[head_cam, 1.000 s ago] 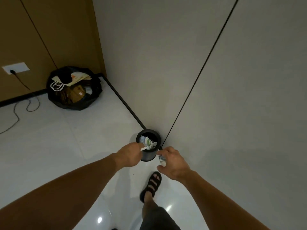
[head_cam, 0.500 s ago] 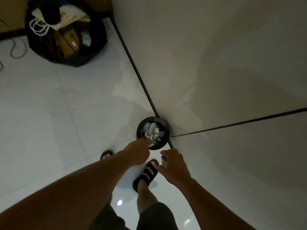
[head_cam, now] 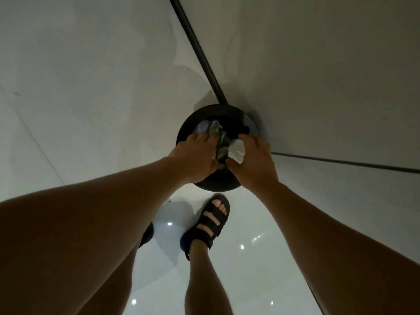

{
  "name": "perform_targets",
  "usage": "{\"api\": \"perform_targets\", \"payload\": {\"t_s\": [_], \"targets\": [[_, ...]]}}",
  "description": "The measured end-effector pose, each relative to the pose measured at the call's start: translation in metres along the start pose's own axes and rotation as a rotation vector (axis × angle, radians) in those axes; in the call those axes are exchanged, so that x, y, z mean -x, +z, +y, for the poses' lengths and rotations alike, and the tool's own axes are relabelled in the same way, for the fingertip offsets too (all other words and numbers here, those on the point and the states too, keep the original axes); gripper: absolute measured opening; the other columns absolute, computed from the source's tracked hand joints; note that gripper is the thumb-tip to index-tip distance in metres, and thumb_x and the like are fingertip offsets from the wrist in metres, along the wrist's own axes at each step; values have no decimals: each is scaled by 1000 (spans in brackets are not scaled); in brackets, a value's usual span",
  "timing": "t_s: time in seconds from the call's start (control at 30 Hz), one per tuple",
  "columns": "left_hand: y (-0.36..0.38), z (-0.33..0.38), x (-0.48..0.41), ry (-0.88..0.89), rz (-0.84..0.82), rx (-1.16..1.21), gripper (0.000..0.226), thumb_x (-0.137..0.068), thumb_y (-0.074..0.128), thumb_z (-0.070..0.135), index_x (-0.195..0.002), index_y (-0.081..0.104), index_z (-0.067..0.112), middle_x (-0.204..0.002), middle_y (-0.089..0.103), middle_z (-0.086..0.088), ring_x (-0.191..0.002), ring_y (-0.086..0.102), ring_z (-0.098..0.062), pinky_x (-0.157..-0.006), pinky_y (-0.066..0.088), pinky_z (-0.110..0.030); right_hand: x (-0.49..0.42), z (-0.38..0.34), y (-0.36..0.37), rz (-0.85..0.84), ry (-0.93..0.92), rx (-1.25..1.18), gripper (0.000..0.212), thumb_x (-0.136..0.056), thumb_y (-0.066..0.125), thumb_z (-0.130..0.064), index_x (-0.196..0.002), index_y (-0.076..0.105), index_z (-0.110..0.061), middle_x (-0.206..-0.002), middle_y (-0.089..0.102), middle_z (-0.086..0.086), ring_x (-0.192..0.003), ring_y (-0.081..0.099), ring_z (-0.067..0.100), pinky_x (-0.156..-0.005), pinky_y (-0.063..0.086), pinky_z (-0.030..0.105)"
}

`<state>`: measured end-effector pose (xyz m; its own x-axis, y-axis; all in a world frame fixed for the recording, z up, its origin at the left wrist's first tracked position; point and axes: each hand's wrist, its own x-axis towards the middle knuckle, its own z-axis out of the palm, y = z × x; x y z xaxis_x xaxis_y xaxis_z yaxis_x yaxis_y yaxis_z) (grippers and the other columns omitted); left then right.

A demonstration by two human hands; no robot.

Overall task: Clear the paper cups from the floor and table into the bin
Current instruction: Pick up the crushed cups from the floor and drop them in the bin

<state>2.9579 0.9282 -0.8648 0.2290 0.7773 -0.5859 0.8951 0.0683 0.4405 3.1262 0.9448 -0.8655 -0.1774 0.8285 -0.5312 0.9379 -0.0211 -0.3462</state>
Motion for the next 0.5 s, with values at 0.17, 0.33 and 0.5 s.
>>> {"api": "perform_targets", "payload": {"t_s": [0.17, 0.33, 0.5], "targets": [[0, -12, 24, -36, -16, -63, 67, -89, 52, 39, -145, 22, 16, -148, 30, -8, -136, 29, -29, -103, 40, -46, 25, -3, 4, 5, -2, 14, 65, -84, 66, -33, -141, 38, -24, -145, 32, 4, -132, 29, 27, -100, 45, 43], [-62, 4, 50, 11, -21, -168, 67, -89, 47, 45, -145, 22, 19, -151, 25, -5, -140, 21, -27, -106, 35, -49, 62, -30, -42, -48, 60, 11, 70, -82, 64, -41, -143, 32, -31, -150, 28, -1, -138, 24, 24, -105, 42, 45], [-155, 43, 96, 103, 54, -229, 69, -89, 47, 49, -146, 21, 21, -152, 24, -5, -140, 20, -28, -106, 34, -51, 105, -89, -125, -17, 56, 29, 72, -86, 60, -46, -148, 25, -30, -154, 24, 1, -141, 20, 24, -108, 40, 46]]}}
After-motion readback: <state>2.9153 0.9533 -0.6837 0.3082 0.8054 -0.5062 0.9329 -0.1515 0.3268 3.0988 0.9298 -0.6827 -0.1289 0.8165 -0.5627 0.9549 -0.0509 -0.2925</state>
